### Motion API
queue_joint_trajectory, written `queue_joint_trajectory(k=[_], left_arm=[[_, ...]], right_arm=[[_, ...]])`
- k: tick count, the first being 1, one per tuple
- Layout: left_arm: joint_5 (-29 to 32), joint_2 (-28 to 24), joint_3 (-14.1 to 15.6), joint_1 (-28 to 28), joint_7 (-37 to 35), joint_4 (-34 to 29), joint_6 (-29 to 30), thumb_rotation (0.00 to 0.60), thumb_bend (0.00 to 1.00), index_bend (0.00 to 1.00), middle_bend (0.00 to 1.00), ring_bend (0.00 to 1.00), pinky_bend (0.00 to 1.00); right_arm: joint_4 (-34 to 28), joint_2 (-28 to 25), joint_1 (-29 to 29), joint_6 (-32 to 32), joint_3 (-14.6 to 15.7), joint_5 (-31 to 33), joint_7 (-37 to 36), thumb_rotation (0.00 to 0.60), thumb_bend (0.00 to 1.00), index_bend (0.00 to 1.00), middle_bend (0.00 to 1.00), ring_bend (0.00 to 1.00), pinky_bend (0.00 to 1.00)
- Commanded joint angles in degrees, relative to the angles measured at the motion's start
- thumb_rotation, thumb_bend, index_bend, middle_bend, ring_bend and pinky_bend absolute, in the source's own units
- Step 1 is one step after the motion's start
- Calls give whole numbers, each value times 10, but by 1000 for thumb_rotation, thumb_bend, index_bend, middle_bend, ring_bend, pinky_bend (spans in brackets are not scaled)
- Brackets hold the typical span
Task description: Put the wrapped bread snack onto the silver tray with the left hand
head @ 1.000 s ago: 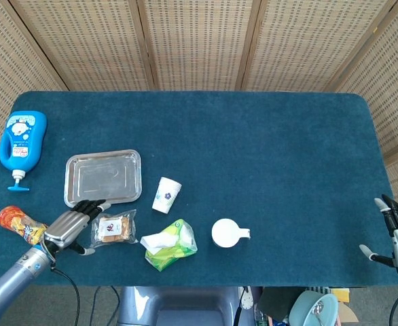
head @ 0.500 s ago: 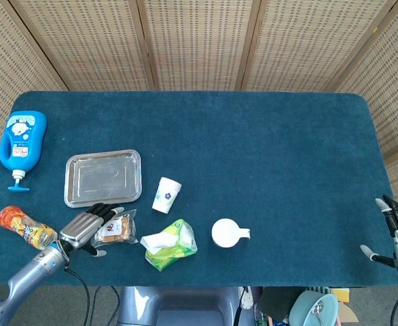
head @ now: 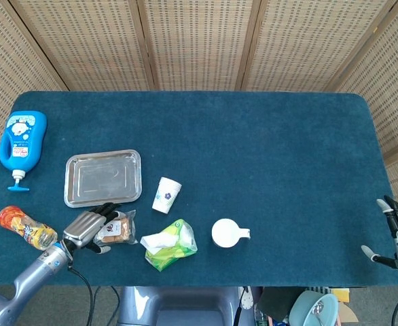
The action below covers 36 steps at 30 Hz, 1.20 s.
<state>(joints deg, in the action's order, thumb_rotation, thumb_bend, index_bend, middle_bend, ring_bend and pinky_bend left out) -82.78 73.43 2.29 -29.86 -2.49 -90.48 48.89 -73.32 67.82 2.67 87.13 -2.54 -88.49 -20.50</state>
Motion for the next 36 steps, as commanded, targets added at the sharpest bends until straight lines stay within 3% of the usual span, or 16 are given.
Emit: queue_joint_trajectory(k=[1,6,10,16,26,36], left_arm=[[-2,4,0,1,-1,5,7,600,236,246,120,0,173],[0,9,-1,5,0,8,19,600,250,332,186,3,219],[-1,19,-4,13,1,14,43,600,263,428,264,55,275],[-2,27,-5,18,3,21,58,600,278,497,323,107,315],[-16,-8,-6,24,-5,-5,88,600,282,510,335,118,324],[-18,-93,-11,35,24,-89,121,600,287,510,335,118,323]], right_arm=[[1,1,0,-1,0,1,0,600,181,0,0,0,0],[2,1,0,-2,0,1,-2,600,181,0,0,0,0],[4,1,-1,1,0,0,-5,600,181,0,0,0,0],[4,2,-2,2,1,0,-6,600,181,0,0,0,0],[6,4,1,-3,0,2,-4,600,180,0,0,0,0],[12,6,0,-4,-1,5,-8,600,181,0,0,0,0]])
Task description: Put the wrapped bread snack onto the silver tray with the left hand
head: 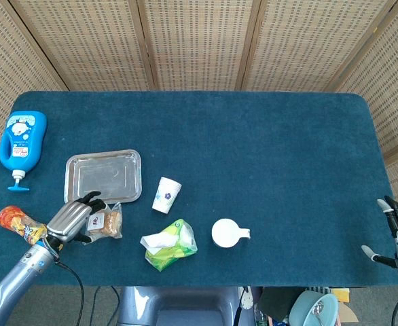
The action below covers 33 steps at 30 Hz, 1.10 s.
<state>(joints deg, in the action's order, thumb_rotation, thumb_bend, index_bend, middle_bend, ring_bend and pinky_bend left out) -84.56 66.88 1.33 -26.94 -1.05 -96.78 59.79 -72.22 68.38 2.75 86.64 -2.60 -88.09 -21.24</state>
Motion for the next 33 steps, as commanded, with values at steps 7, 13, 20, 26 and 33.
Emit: queue_joint_trajectory(k=[7,13,20,26,33], left_arm=[[-1,-69,-7,16,3,-49,36,600,289,510,335,118,318],[11,-78,-20,15,-18,-29,38,600,295,509,335,118,307],[44,-50,-45,-1,-20,34,19,600,305,509,335,118,301],[76,-43,-64,-10,-12,67,10,600,313,509,335,118,299],[98,-22,-80,-32,-21,118,-22,600,317,509,335,118,298]], right_arm=[[5,2,-1,-1,1,2,-4,600,181,0,0,0,0],[7,5,-4,5,2,-2,-1,600,181,0,0,0,0],[4,6,-8,9,5,-4,10,600,180,0,0,0,0],[11,13,-9,5,5,1,6,600,181,0,0,0,0],[21,22,-8,-8,4,11,7,600,181,0,0,0,0]])
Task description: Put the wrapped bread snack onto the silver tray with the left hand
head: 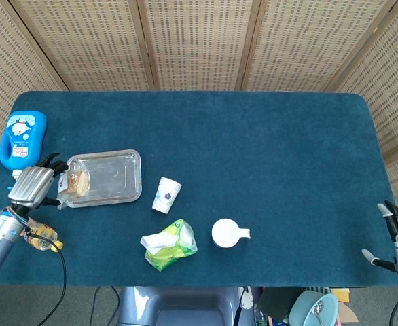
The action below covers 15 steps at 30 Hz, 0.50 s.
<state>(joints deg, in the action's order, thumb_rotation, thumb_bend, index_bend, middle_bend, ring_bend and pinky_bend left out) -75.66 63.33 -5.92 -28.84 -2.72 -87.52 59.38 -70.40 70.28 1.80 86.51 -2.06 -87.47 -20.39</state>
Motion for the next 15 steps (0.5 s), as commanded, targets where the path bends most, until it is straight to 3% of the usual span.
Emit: queue_joint_trajectory(k=[1,7,9,11,15], left_arm=[[10,18,-9,-16,-3,35,-21,600,317,509,335,118,297],[22,37,-15,-29,7,63,-36,600,310,496,310,116,271],[25,36,-12,-32,15,63,-46,600,270,410,195,68,189],[33,31,-12,-35,21,54,-57,600,217,262,34,4,59],[51,17,-9,-37,39,35,-72,600,162,109,0,0,0]], right_arm=[[3,4,2,-8,-1,6,-1,600,181,0,0,0,0],[15,12,-1,-12,0,10,-6,600,181,0,0,0,0],[18,12,-1,-14,-1,12,-8,600,181,0,0,0,0],[19,12,-2,-12,-2,12,-11,600,181,0,0,0,0],[22,13,-4,-9,-3,12,-16,600,181,0,0,0,0]])
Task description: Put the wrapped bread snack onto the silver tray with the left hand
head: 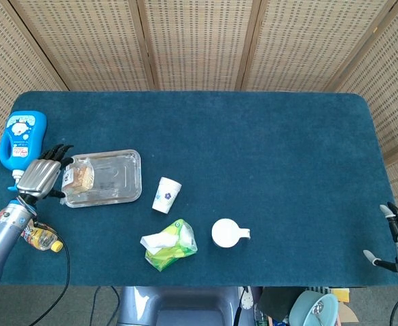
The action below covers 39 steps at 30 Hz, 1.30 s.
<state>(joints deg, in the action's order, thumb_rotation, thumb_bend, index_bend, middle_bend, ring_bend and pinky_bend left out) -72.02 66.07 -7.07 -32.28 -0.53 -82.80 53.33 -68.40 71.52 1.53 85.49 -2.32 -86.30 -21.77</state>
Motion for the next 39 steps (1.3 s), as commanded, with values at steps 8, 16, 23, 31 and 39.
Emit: queue_joint_trajectory(k=[8,16,23,31,39], left_arm=[[46,-28,-1,5,43,-40,-3,600,147,31,0,0,0],[-13,-78,16,62,30,-97,94,600,156,31,0,0,0],[-72,-145,48,162,36,-152,247,600,157,31,0,0,0],[-135,-164,80,265,83,-157,402,600,155,24,0,0,0],[-172,-124,96,319,55,-98,464,600,155,24,0,0,0]], right_arm=[[15,5,-8,9,0,0,-16,600,181,0,0,0,0],[-5,-11,-9,29,-5,-9,5,600,181,0,0,0,0],[-53,-38,1,13,-7,-8,32,600,181,0,0,0,0],[-83,-52,9,4,-10,-10,50,600,181,0,0,0,0],[-110,-64,11,9,-8,-18,74,600,181,0,0,0,0]])
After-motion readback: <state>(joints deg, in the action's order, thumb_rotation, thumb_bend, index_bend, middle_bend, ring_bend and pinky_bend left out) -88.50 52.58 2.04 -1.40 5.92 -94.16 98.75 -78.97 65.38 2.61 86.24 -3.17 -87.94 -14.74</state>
